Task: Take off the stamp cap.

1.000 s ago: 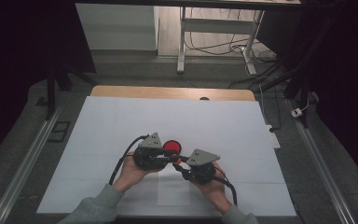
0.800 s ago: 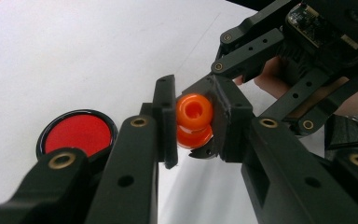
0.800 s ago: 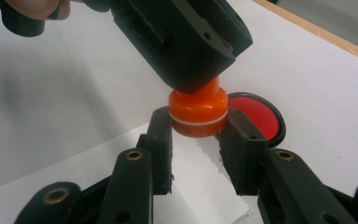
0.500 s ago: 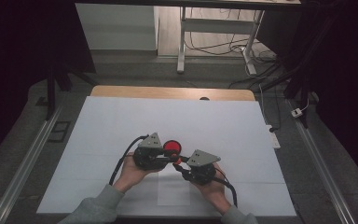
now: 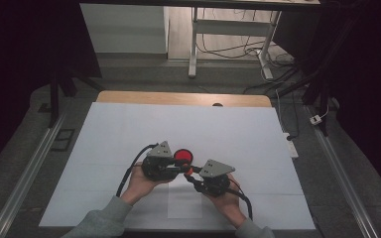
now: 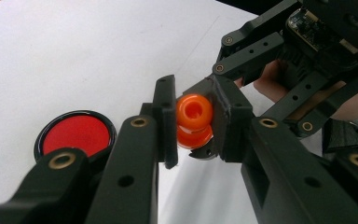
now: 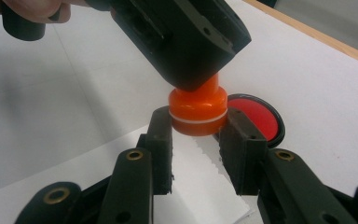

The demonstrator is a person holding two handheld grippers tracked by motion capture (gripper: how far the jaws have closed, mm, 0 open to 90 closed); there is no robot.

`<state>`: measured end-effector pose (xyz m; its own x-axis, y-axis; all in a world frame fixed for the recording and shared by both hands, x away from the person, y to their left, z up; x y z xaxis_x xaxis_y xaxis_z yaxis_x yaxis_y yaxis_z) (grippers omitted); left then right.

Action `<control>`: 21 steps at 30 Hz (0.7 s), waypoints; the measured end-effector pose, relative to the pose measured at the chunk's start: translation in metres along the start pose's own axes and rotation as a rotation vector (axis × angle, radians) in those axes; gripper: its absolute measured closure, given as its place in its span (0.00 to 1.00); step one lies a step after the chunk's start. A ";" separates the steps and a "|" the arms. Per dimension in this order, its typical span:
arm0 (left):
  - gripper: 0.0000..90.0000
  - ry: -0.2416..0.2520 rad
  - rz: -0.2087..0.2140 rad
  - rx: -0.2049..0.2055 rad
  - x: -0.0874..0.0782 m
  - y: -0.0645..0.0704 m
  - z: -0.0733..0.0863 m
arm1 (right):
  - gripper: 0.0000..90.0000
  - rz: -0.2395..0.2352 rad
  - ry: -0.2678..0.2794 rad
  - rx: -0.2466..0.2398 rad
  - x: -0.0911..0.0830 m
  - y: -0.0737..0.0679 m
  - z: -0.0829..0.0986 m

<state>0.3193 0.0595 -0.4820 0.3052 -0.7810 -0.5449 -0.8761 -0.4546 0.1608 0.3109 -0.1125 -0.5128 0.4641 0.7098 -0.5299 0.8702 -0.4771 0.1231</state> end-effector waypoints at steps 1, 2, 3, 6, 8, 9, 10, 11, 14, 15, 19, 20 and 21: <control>0.81 0.001 -0.001 -0.001 0.000 0.000 0.000 | 0.72 0.001 0.001 0.000 0.000 0.000 0.000; 0.81 0.001 -0.002 0.000 0.000 0.000 0.000 | 0.72 -0.001 0.003 0.003 0.000 0.000 0.000; 0.81 0.002 -0.002 0.000 0.000 0.000 0.000 | 0.72 -0.003 0.006 0.006 0.000 0.000 0.000; 0.81 0.001 -0.003 0.003 -0.001 0.001 0.000 | 0.72 -0.004 0.008 0.008 0.000 0.000 0.000; 0.81 0.005 -0.001 0.004 -0.001 0.000 0.000 | 0.72 -0.005 0.011 0.011 -0.001 0.000 0.000; 0.81 0.006 0.001 0.002 -0.002 0.000 0.000 | 0.72 -0.008 0.014 0.010 -0.001 0.000 0.000; 0.81 0.008 0.003 0.000 -0.002 0.000 0.000 | 0.72 -0.008 0.014 0.010 -0.001 0.000 0.000; 0.81 0.008 0.004 -0.001 -0.002 0.000 0.000 | 0.72 -0.009 0.017 0.010 -0.001 0.000 0.000; 0.81 0.005 0.002 0.001 -0.002 0.000 0.000 | 0.72 -0.010 0.019 0.009 -0.001 0.000 0.000; 0.81 0.004 0.002 0.003 -0.002 0.000 0.000 | 0.72 -0.010 0.019 0.008 -0.001 0.000 0.000; 0.81 0.003 0.001 0.001 -0.001 0.001 0.000 | 0.72 -0.001 0.018 -0.002 -0.001 -0.001 0.001; 0.81 0.003 0.001 -0.001 -0.001 0.001 0.000 | 0.72 -0.001 0.017 -0.003 -0.001 -0.001 0.001; 0.81 0.003 -0.001 0.000 -0.001 0.001 0.000 | 0.72 0.000 0.019 -0.003 0.000 -0.001 0.001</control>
Point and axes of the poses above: each handheld gripper's, and its own axes: x roughly forward along the jaws, z roughly out of its underside, y roughly to its right, the point moved 3 cm from there along x, roughly forward along the jaws, and after that the axes turned 2 degrees about -y, right-handed, at the moved point
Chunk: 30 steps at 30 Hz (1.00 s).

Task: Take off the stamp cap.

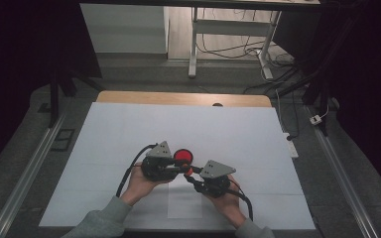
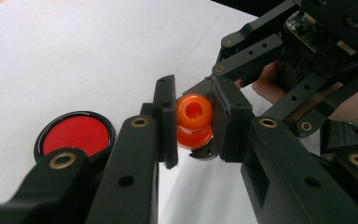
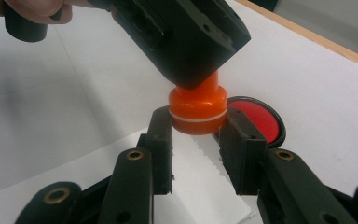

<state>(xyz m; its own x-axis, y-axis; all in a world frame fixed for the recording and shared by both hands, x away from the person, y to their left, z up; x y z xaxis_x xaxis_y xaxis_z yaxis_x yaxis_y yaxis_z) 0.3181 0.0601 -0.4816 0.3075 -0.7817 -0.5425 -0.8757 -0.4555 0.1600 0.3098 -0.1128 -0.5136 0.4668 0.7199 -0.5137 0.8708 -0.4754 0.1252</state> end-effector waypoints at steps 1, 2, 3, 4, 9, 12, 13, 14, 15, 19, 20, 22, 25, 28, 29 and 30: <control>0.81 -0.002 -0.001 0.002 0.000 0.000 0.000 | 0.72 0.000 -0.001 -0.001 0.000 0.000 0.000; 0.81 0.000 0.001 0.000 0.000 0.000 0.000 | 0.72 0.001 -0.002 -0.004 0.000 0.000 0.000; 0.81 -0.001 0.002 0.000 0.000 0.000 0.000 | 0.72 0.001 -0.001 -0.003 0.000 0.000 0.000; 0.81 -0.001 0.003 0.000 0.000 0.000 0.000 | 0.72 0.000 -0.004 -0.007 0.000 0.000 0.000; 0.81 0.000 0.003 -0.001 0.000 0.000 0.000 | 0.72 0.003 -0.007 -0.011 0.000 0.000 0.000; 0.81 0.002 0.002 -0.003 0.000 0.000 0.000 | 0.72 0.003 -0.004 -0.005 0.000 0.000 0.000; 0.81 0.002 0.001 -0.003 0.000 0.000 0.000 | 0.72 0.000 0.003 0.002 0.000 0.000 0.000; 0.81 0.002 0.002 -0.004 0.000 0.000 0.000 | 0.72 0.002 -0.002 0.003 0.000 0.000 0.001; 0.81 0.005 0.003 -0.006 -0.001 0.000 0.000 | 0.72 0.003 -0.001 0.004 0.000 0.000 0.001; 0.81 0.006 0.005 -0.006 -0.001 -0.001 0.000 | 0.72 0.004 0.005 0.005 -0.001 0.000 0.000; 0.81 0.005 0.003 -0.005 -0.001 -0.001 0.000 | 0.72 0.004 0.006 0.006 0.000 0.000 0.000; 0.81 0.004 0.004 -0.007 -0.001 -0.001 0.000 | 0.72 0.004 0.003 0.006 0.000 0.000 0.000; 0.81 0.003 0.005 -0.008 -0.001 -0.001 0.000 | 0.72 0.005 0.002 0.003 0.000 0.000 0.001; 0.81 0.003 0.005 -0.009 0.000 -0.001 0.000 | 0.72 0.005 0.002 -0.003 0.000 0.000 0.001; 0.81 0.004 0.004 -0.008 0.000 -0.001 0.000 | 0.72 0.005 0.000 -0.002 0.000 0.000 0.001; 0.81 0.005 0.005 -0.008 -0.001 -0.001 0.000 | 0.72 0.006 0.003 -0.001 0.000 0.000 0.001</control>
Point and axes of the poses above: each handheld gripper's, and its own axes: x roughly forward along the jaws, z roughly out of its underside, y roughly to its right, the point moved 3 cm from there along x, roughly forward along the jaws, and after that the axes turned 2 degrees about -y, right-handed, at the moved point
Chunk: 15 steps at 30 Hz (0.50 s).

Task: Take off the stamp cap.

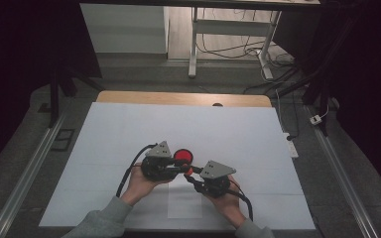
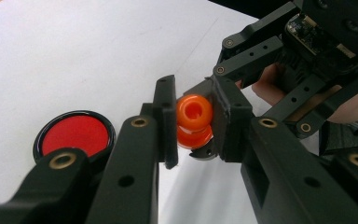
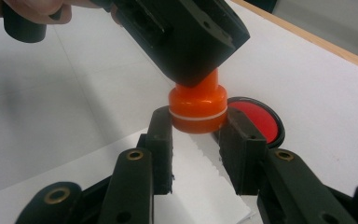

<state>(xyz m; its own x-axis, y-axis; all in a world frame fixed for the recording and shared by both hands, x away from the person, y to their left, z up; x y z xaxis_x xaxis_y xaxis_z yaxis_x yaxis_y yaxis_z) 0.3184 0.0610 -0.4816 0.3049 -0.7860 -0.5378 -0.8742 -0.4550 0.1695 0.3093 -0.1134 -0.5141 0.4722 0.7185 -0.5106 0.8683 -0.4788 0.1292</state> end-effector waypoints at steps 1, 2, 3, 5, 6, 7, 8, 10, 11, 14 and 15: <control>0.81 0.000 0.001 -0.001 0.000 0.000 0.000 | 0.72 0.000 0.001 0.000 0.000 0.000 0.000; 0.81 0.000 0.002 0.000 0.000 0.000 0.000 | 0.72 0.000 0.001 -0.002 0.000 0.000 0.000; 0.81 0.000 0.002 0.000 0.000 0.000 0.000 | 0.72 -0.001 0.003 -0.002 0.000 0.000 0.000; 0.81 0.000 0.001 0.001 0.000 0.000 0.000 | 0.72 0.000 0.004 -0.004 0.000 0.000 0.000; 0.81 0.000 -0.001 0.004 0.000 0.000 0.000 | 0.72 -0.001 0.003 -0.003 0.000 0.000 0.000; 0.81 0.001 -0.001 0.004 0.000 0.000 0.000 | 0.72 0.000 0.003 -0.004 0.000 0.000 0.000; 0.81 0.002 -0.001 0.003 0.000 0.000 0.000 | 0.72 0.000 0.004 -0.004 0.000 0.000 0.000; 0.81 0.002 0.000 0.002 0.000 0.000 0.000 | 0.72 0.002 0.002 -0.006 0.000 0.000 0.000; 0.81 0.003 -0.001 0.001 -0.001 0.000 0.000 | 0.72 0.002 0.003 -0.006 0.000 0.000 0.000; 0.81 0.004 0.000 0.002 -0.001 0.000 0.000 | 0.72 0.001 0.006 -0.010 -0.001 0.000 0.000; 0.81 0.004 0.000 0.001 -0.001 0.001 0.000 | 0.73 0.001 0.006 -0.011 -0.001 0.000 0.000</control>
Point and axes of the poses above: each handheld gripper's, and its own axes: x roughly forward along the jaws, z roughly out of its underside, y roughly to its right, the point moved 3 cm from there along x, roughly forward along the jaws, and after that the axes turned 2 degrees about -y, right-handed, at the moved point
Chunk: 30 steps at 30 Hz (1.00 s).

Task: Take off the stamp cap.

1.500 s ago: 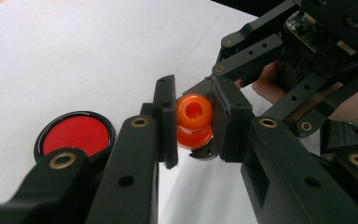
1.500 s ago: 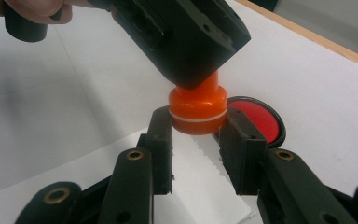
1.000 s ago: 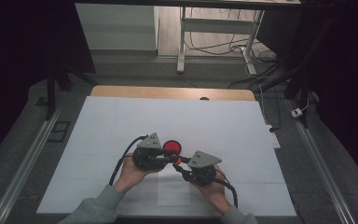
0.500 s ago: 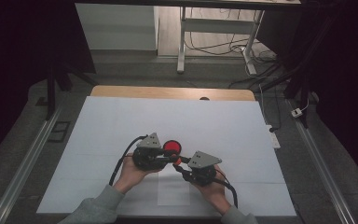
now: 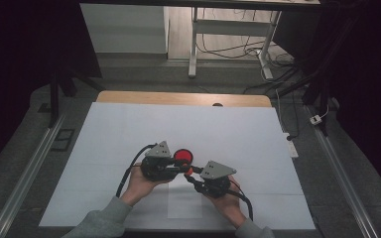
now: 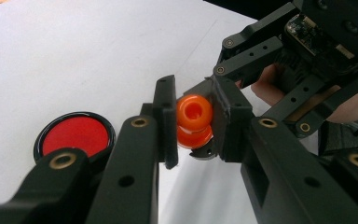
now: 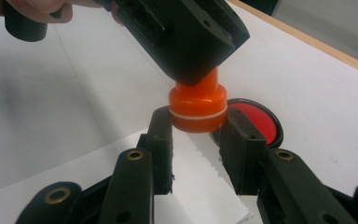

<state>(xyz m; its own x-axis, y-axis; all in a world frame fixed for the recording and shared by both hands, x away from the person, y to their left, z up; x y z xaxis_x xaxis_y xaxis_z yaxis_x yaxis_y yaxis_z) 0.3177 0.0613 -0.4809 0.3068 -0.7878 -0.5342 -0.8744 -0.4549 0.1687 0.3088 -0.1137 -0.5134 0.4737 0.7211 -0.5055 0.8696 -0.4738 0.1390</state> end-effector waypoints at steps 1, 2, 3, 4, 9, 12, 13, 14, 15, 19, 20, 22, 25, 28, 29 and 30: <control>0.81 0.000 -0.001 0.001 0.000 0.000 0.000 | 0.72 0.000 -0.001 -0.001 0.000 0.000 0.000; 0.81 -0.002 0.000 0.003 0.000 0.000 0.000 | 0.73 0.001 -0.001 0.001 0.000 0.000 0.000; 0.81 -0.001 -0.001 0.003 0.000 0.000 0.000 | 0.73 -0.001 -0.002 0.001 0.000 0.000 0.000; 0.81 0.022 -0.054 0.012 -0.002 0.001 0.000 | 0.73 0.000 -0.002 0.002 0.000 0.000 0.000; 0.81 0.097 -0.109 -0.020 -0.034 -0.018 0.000 | 0.73 0.017 -0.044 0.045 0.000 0.008 0.018; 0.81 0.064 -0.087 0.002 -0.023 -0.011 0.000 | 0.72 0.022 -0.022 0.035 -0.004 0.009 0.008; 0.81 0.057 -0.078 0.007 -0.020 -0.009 0.000 | 0.73 0.020 -0.023 0.025 -0.003 0.008 0.008; 0.81 0.054 -0.071 0.010 -0.018 -0.007 0.000 | 0.73 0.019 -0.025 0.025 -0.003 0.008 0.008; 0.81 0.052 -0.064 0.008 -0.017 -0.007 0.000 | 0.72 0.015 -0.028 0.028 -0.003 0.007 0.009; 0.81 0.068 -0.051 -0.021 -0.020 -0.011 0.001 | 0.72 0.012 -0.023 0.036 -0.004 0.008 0.010; 0.81 0.072 -0.046 -0.026 -0.021 -0.012 0.001 | 0.72 0.011 -0.021 0.038 -0.004 0.009 0.011; 0.81 0.074 -0.039 -0.034 -0.021 -0.013 0.002 | 0.72 0.012 -0.028 0.037 -0.005 0.010 0.012; 0.81 0.069 -0.029 -0.033 -0.020 -0.012 0.002 | 0.72 0.012 -0.025 0.040 -0.006 0.011 0.013; 0.81 0.063 -0.023 -0.029 -0.018 -0.011 0.002 | 0.72 0.012 -0.020 0.044 -0.008 0.012 0.014; 0.81 0.061 -0.023 -0.027 -0.018 -0.010 0.003 | 0.72 0.016 -0.022 0.042 -0.008 0.013 0.014; 0.81 0.061 -0.021 -0.026 -0.018 -0.010 0.003 | 0.72 0.016 -0.020 0.044 -0.009 0.013 0.014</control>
<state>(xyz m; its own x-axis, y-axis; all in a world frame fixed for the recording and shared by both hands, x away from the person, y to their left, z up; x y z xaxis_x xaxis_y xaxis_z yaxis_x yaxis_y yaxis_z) 0.3200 0.0810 -0.4752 0.3477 -0.8014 -0.4867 -0.8577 -0.4815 0.1800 0.3136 -0.1333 -0.5193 0.4842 0.7036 -0.5201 0.8549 -0.5070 0.1101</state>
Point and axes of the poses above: each handheld gripper's, and its own axes: x roughly forward along the jaws, z roughly out of its underside, y roughly to its right, the point moved 3 cm from there along x, roughly forward along the jaws, and after that the axes turned 2 degrees about -y, right-handed, at the moved point
